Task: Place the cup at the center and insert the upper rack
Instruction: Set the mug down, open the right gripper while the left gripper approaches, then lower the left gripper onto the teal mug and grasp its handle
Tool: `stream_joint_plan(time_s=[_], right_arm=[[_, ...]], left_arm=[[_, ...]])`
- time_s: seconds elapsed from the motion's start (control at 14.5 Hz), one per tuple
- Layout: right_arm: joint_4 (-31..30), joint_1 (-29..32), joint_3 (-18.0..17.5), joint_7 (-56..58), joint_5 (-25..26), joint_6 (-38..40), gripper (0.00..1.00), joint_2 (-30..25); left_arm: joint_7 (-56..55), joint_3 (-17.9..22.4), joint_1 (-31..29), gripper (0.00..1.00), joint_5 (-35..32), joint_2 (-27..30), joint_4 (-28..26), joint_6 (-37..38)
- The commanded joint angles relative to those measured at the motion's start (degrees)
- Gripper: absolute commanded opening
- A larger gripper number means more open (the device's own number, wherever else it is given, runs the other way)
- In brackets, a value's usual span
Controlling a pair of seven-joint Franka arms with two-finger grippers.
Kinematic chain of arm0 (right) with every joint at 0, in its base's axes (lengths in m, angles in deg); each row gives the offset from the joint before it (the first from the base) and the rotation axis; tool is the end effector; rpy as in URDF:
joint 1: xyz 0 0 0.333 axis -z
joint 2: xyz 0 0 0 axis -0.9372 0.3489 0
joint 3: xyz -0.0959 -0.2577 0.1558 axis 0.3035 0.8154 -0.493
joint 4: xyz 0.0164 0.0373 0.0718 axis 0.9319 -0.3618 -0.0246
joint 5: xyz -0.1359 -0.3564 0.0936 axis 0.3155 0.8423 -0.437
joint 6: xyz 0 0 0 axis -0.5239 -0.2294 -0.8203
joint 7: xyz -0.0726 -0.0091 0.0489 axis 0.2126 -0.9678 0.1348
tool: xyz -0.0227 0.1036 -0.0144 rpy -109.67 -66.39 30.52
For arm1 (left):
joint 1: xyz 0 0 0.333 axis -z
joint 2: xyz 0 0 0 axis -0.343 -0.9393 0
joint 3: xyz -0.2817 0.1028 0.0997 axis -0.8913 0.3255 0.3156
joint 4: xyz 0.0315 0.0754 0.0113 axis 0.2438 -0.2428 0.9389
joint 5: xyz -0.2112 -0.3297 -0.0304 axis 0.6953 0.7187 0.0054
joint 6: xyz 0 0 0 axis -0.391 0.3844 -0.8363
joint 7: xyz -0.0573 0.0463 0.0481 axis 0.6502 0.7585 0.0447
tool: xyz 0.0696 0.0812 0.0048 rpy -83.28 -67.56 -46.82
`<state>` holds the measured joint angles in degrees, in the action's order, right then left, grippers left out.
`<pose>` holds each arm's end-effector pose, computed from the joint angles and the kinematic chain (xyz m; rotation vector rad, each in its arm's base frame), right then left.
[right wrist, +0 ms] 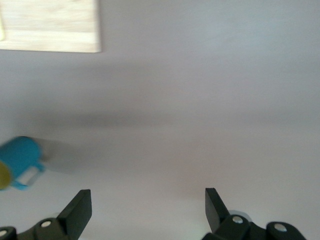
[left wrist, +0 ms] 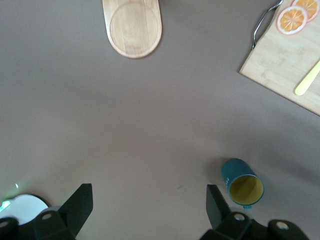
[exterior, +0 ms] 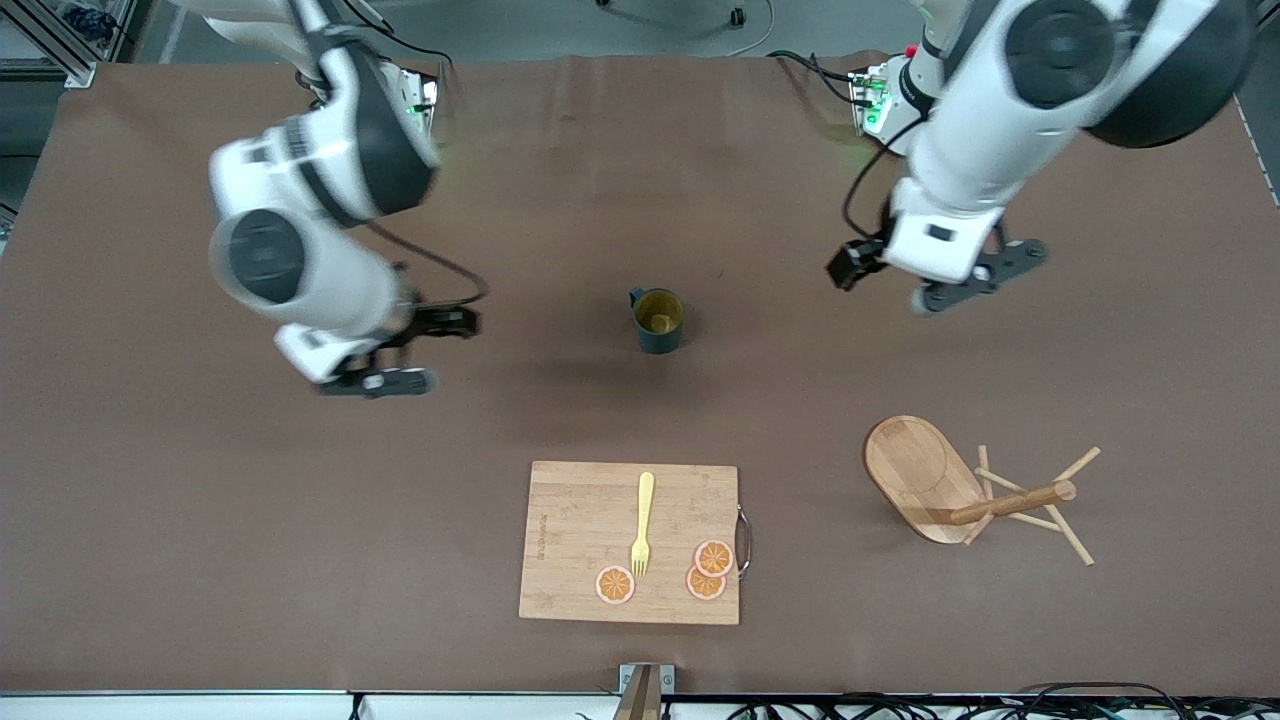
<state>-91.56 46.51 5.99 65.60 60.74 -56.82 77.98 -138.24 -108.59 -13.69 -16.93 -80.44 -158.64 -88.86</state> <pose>0.6003 0.1876 0.4649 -3.1020 -0.0501 0.3513 0.5091 -0.3054 0.5387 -2.9893 -0.6763 0.1176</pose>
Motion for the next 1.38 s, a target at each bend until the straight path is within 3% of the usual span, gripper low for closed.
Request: stream_joint_plan(time_s=[0.0,0.34,0.55,0.96,1.31], right_arm=[[-1.9,7.1,-1.2,8.7,3.3,2.0,1.0,-3.4],[1.5,20.0,-1.0,17.6,4.0,3.9,1.0,-3.5],[5.4,21.0,-1.0,19.6,8.6,7.7,1.0,-3.3],[7.8,21.0,-1.2,19.7,8.4,8.6,1.0,-2.8],[8.9,20.8,-1.2,19.2,7.9,8.6,1.0,-2.8]], left_arm=[[-12.3,0.0,7.1,1.0,-3.8,-4.3,0.3,-2.3],[-35.6,0.0,19.1,1.0,-13.0,-12.9,0.3,-8.0],[-49.5,0.1,26.0,0.99,-20.8,-18.0,0.6,-10.4],[-68.7,0.8,37.7,0.97,-34.1,-30.9,5.5,-11.8],[-75.6,2.5,42.7,0.92,-40.1,-35.1,5.8,-11.8]])
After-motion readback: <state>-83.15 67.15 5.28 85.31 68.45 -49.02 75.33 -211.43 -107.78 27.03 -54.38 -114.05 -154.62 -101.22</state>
